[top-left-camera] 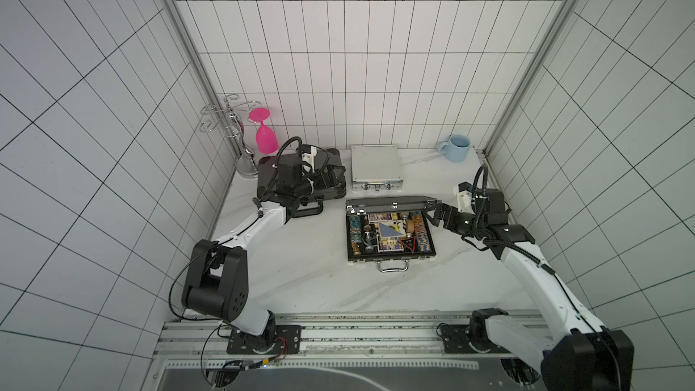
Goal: Close the poker set cases
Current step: Close the lid of the poker set case.
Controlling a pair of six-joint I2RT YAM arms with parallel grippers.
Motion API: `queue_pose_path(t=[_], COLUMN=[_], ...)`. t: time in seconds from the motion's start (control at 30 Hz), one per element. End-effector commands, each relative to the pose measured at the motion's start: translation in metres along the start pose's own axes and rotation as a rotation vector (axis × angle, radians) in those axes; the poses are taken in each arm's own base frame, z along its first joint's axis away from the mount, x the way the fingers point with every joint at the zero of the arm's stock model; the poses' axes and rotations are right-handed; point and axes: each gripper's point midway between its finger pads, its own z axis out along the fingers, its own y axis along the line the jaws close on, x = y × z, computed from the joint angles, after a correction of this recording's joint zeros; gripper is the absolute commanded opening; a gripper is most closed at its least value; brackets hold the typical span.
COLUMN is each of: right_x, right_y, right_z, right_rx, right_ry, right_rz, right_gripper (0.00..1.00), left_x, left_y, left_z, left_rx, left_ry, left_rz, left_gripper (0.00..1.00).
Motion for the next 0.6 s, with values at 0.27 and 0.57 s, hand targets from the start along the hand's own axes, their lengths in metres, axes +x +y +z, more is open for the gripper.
queue_pose_path(t=[0.27,0.57], right_x=[0.038,-0.011], right_y=[-0.028,-0.005], right_z=[-0.005,-0.049], right_rx=[0.155,0.237], right_ry=[0.066,-0.071], right_rz=[0.021,-0.083], right_gripper=[1.0,1.0], left_x=[0.028,0.032], left_y=[-0.001,0.015], left_z=[-0.008,0.004], left_rx=[-0.082,-0.127], left_ry=[0.06,0.063], left_rz=[0.045,-0.006], left_gripper=[0.97,0.97])
